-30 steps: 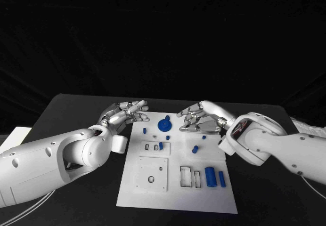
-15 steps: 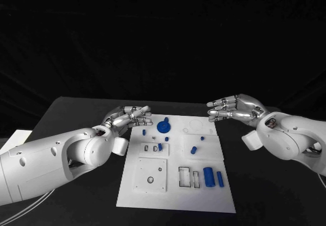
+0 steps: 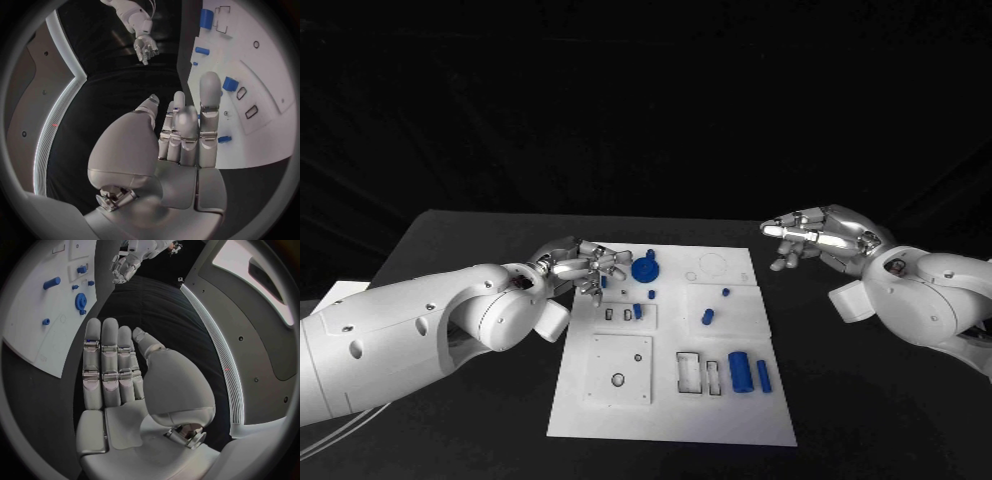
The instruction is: Assemble the parts on the task board
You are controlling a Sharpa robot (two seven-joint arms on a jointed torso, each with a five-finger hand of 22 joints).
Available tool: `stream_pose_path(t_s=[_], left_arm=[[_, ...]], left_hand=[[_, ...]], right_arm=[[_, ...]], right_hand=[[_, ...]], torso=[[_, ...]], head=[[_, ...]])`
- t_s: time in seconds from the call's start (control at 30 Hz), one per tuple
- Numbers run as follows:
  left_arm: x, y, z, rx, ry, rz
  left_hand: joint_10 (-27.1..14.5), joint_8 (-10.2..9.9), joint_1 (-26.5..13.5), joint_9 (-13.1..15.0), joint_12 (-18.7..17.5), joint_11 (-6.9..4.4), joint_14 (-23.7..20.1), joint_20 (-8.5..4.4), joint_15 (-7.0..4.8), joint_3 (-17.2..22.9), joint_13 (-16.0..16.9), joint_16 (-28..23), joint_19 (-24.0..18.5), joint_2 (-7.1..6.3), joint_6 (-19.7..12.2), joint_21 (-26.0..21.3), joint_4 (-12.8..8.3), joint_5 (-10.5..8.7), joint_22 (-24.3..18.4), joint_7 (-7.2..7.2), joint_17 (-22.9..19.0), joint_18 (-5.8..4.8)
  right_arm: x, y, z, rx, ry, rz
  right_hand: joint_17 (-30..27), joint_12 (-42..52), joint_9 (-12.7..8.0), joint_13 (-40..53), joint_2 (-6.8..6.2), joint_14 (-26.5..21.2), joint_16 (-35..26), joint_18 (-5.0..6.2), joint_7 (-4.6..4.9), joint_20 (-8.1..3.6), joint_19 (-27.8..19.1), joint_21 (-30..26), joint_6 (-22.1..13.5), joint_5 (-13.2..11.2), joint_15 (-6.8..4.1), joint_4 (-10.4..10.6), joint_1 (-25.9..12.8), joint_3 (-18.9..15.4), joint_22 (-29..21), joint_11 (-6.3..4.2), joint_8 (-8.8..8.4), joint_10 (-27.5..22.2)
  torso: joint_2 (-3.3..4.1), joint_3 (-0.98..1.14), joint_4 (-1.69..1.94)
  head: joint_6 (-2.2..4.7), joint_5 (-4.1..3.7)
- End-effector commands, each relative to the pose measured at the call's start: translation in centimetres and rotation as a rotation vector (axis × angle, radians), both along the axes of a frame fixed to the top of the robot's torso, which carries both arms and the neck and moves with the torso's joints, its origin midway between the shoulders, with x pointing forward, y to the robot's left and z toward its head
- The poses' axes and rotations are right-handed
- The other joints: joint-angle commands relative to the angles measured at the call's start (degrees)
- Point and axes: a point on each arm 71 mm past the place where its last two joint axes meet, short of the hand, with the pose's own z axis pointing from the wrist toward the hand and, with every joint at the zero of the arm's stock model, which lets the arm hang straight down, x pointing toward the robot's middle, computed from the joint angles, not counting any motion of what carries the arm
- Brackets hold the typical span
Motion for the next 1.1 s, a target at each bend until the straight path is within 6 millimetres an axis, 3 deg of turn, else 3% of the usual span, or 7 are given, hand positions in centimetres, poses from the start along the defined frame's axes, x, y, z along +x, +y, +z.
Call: stream_pose_path(t_s=[0.03, 0.07, 0.13, 0.2, 0.27, 0.57, 1.1], left_arm=[[-0.4, -0.5, -0.8, 0.192, 0.052, -0.103], [-0.4, -0.6, -0.9, 0.216, 0.059, -0.112], [-0.4, -0.6, -1.0, 0.26, 0.068, -0.126], [-0.4, -0.6, -1.1, 0.295, 0.075, -0.13], [-0.4, -0.5, -1.1, 0.321, 0.081, -0.125], [-0.1, -0.3, -1.0, 0.432, 0.121, -0.109], [1.1, -0.7, 0.4, 0.802, 0.11, -0.19]], left_hand=[[0.2, 1.5, -1.0, 0.3, 4.3, -0.13, 3.5, -0.69, -0.31, -0.4, 3.5, 15.8, 1.1, -0.76, -0.5, 11.4, 1.3, -0.31, 13.9, -0.44, 14.5, -1.59], [0.0, 2.0, -1.4, 0.5, 6.3, -0.22, 3.8, -0.74, -0.31, -0.6, 5.0, 19.8, 1.3, -0.79, -0.8, 14.3, 2.0, -0.32, 17.5, -0.52, 18.2, -2.07], [-1.9, 4.2, -1.9, 1.2, 13.5, -0.68, 4.6, -0.38, -1.36, -1.1, 10.8, 26.7, 1.5, -1.2, -1.7, 19.6, 3.5, -0.3, 23.6, -0.89, 24.8, -3.01], [-5.0, 6.6, -2.0, 2.0, 20.5, -0.77, 5.5, -0.93, -0.66, -1.2, 16.5, 31.1, 1.0, -1.0, -2.7, 22.9, 5.0, -0.24, 27.6, -1.13, 29.2, -2.99], [-6.1, 8.6, -2.5, 2.8, 25.2, -1.19, 6.0, -0.66, -0.97, -1.3, 19.9, 32.8, 1.2, -0.64, -2.7, 25.1, 5.8, -0.28, 30.7, -1.13, 30.8, -3.42], [-5.0, 21.9, -6.8, 9.8, 51.4, -2.54, 6.0, -1.19, -1.82, -2.6, 44.2, 32.8, 2.0, 0.94, -6.5, 31.9, 5.9, -0.19, 40.6, -2.73, 30.8, -4.53], [-0.7, 33.5, -13.1, 18.6, 59.9, -4.24, 6.0, -2.53, -3.18, -10.7, 53.6, 32.8, 3.3, 2.48, -9.3, 34.9, 6.1, -1.36, 45.8, -4.66, 30.8, -5.34]], right_arm=[[-0.1, -0.2, -0.3, -0.043, -0.015, -0.038], [-0.2, -0.2, -0.5, -0.068, -0.02, -0.038], [-0.3, -0.1, -0.6, -0.119, -0.036, -0.032], [-0.3, 0.1, -0.7, -0.167, -0.056, -0.022], [-0.4, 0.3, -0.8, -0.211, -0.077, -0.01], [-0.5, 1.1, -1.0, -0.289, -0.117, 0.023], [-0.4, 2.0, -1.3, -0.301, -0.144, 0.041]], right_hand=[[40.6, 41.2, 4.1, 42.6, 0.53, 3.5, 42.6, -1.22, -2.55, -2.88, 4.9, 9.7, -0.5, 4.6, -1.89, 1.6, -2.0, -4.3, 7.2, -2.24, 4.97, 2.6], [51.1, 53.7, 7.6, 56.3, 0.68, 4.4, 51.2, -2.4, -4.23, -3.55, 7.0, 22.1, -1.9, 6.6, -2.43, 1.7, -2.0, -6.2, 19.6, -4.18, 8.95, 4.1], [58.5, 61.5, 14.5, 66.3, 3.23, 5.7, 55.5, -4.29, -3.48, -4.26, 6.4, 39.2, -5.0, 6.6, -3.22, 3.4, -3.2, -8.4, 38.5, -3.67, 16.02, 6.6], [60.3, 62.6, 20.5, 67.8, 3.42, 6.3, 56.4, -5.22, -3.92, -4.45, 5.5, 48.7, -8.8, 6.4, -3.36, 4.3, -3.5, -10.9, 49.1, -3.02, 21.25, 7.4], [60.3, 62.6, 22.7, 67.8, 3.84, 6.3, 56.4, -5.78, -3.68, -4.66, 5.7, 53.9, -9.4, 6.2, -3.46, 5.2, -4.2, -12.0, 55.4, -3.25, 23.02, 7.4], [60.3, 62.6, 27.7, 67.8, 4.69, 6.3, 56.4, -7.18, -4.29, -4.47, 6.5, 62.8, -10.6, 6.4, -3.98, 7.1, -3.8, -15.2, 66.4, -3.57, 24.59, 7.4], [60.3, 62.6, 28.9, 67.8, 4.74, 6.3, 56.4, -7.13, -3.96, -4.25, 5.9, 63.3, -11.4, 6.5, -3.73, 7.7, -3.5, -16.5, 66.8, -3.28, 23.67, 7.4]], torso=[[-0.18, 0.19, -0.17], [-0.14, 0.21, -0.2], [-0.13, 0.26, -0.26], [-0.16, 0.2, -0.24], [-0.17, 0.25, -0.33], [-0.15, 0.2, -0.08], [-0.2, 0.16, -0.07]], head=[[-0.23, 0.03], [-0.2, 0.08], [-0.06, 0.07], [-0.11, -0.1], [-0.06, -0.32], [-0.38, -0.63], [-1.1, 0.3]])
